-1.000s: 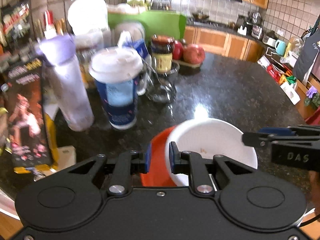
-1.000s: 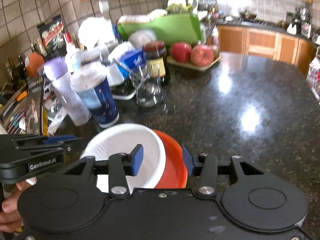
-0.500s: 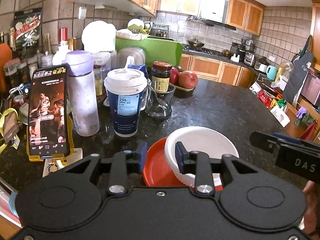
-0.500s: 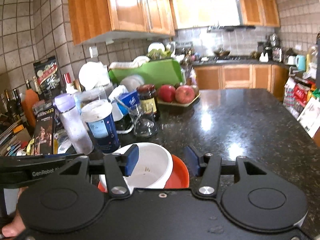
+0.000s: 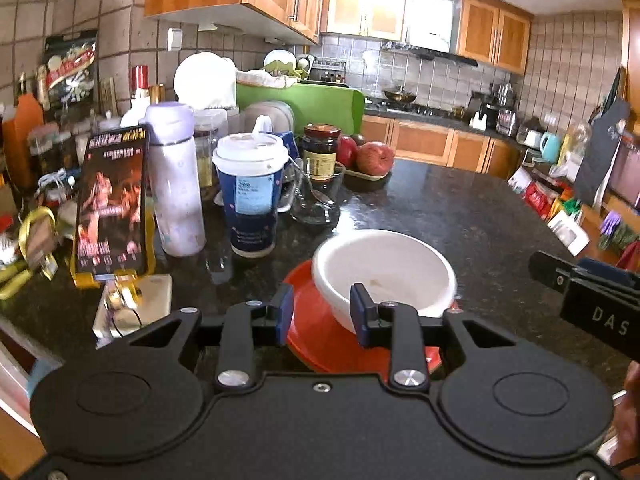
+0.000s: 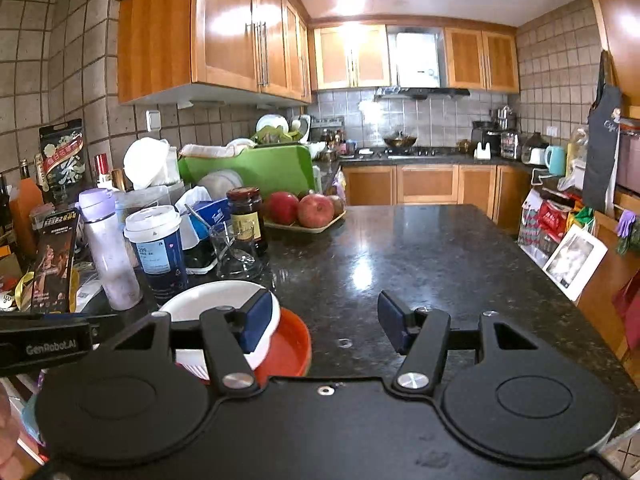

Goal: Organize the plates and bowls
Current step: 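Lower the white bowl onto the orange plate and open the left tool, then withdraw the open left tool from the bowl on the plates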

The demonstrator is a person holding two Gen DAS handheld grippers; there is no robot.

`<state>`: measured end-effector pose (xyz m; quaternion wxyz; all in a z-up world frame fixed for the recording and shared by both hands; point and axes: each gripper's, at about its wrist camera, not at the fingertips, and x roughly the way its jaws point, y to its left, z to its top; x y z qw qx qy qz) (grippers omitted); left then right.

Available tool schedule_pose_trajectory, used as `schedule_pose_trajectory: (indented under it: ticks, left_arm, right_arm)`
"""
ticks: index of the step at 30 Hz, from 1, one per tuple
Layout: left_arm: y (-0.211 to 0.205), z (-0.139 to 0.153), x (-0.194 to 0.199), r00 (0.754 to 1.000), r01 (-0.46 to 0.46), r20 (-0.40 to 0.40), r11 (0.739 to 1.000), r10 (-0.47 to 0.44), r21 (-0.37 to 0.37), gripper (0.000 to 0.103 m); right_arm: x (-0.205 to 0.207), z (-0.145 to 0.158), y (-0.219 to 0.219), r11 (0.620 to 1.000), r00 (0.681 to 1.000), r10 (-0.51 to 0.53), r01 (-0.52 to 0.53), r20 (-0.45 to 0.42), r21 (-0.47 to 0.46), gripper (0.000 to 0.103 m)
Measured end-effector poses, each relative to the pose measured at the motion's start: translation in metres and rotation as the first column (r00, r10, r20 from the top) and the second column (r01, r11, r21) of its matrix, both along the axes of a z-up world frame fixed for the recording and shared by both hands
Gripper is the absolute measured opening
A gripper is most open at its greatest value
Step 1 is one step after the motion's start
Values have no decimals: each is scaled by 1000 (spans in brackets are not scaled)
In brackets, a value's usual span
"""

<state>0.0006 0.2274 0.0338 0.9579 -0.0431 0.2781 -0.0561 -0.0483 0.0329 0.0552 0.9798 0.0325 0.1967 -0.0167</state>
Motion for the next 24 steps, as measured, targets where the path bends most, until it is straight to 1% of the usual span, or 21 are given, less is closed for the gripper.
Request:
schedule_pose_trajectory:
  ticks: [3, 5, 7, 9, 11, 14, 16, 18, 20, 22, 24]
  left_arm:
    - [-9, -1, -7, 999, -47, -4, 999, 47, 9, 41]
    - [-15, -2, -14, 998, -59, 19, 998, 59, 21, 41]
    - [-21, -2, -24, 996, -73, 54, 996, 70, 48, 41]
    - [-26, -3, -32, 994, -91, 65, 994, 87, 63, 41]
    - [-29, -7, -42, 995, -94, 40, 995, 92, 37, 41]
    - [-34, -12, -54, 998, -69, -5, 998, 69, 5, 41]
    - [-38, -13, -62, 999, -51, -10, 999, 51, 5, 41]
    - [-40, -14, -68, 998, -55, -9, 998, 55, 2, 41]
    - [-40, -15, -72, 998, -55, -11, 998, 55, -5, 41]
    - [-40, -15, -71, 997, -81, -18, 997, 81, 12, 41]
    - [-38, -16, -64, 992, -119, -43, 992, 121, 28, 41]
  right_arm:
    - [-10, -1, -9, 999, 1000, 22, -21, -17, 32, 62]
    - [-17, -2, -13, 998, 999, 22, -20, -27, 56, 62]
    - [-23, -3, -16, 998, 999, 26, -23, -45, 62, 62]
    - [-30, -5, -18, 997, 998, 39, -35, -52, 68, 62]
    - [-38, -6, -20, 996, 998, 38, -34, -52, 79, 62]
    - [-45, -8, -23, 995, 997, 44, -38, -61, 96, 62]
    - [-49, -8, -27, 993, 997, 44, -37, -63, 110, 62]
    - [-54, -7, -29, 993, 997, 44, -37, -57, 116, 62]
    - [-58, -6, -30, 994, 998, 43, -38, -46, 105, 62]
    - [-61, -6, -30, 996, 998, 42, -38, -38, 85, 62]
    - [-59, -5, -28, 997, 998, 45, -42, -39, 69, 62]
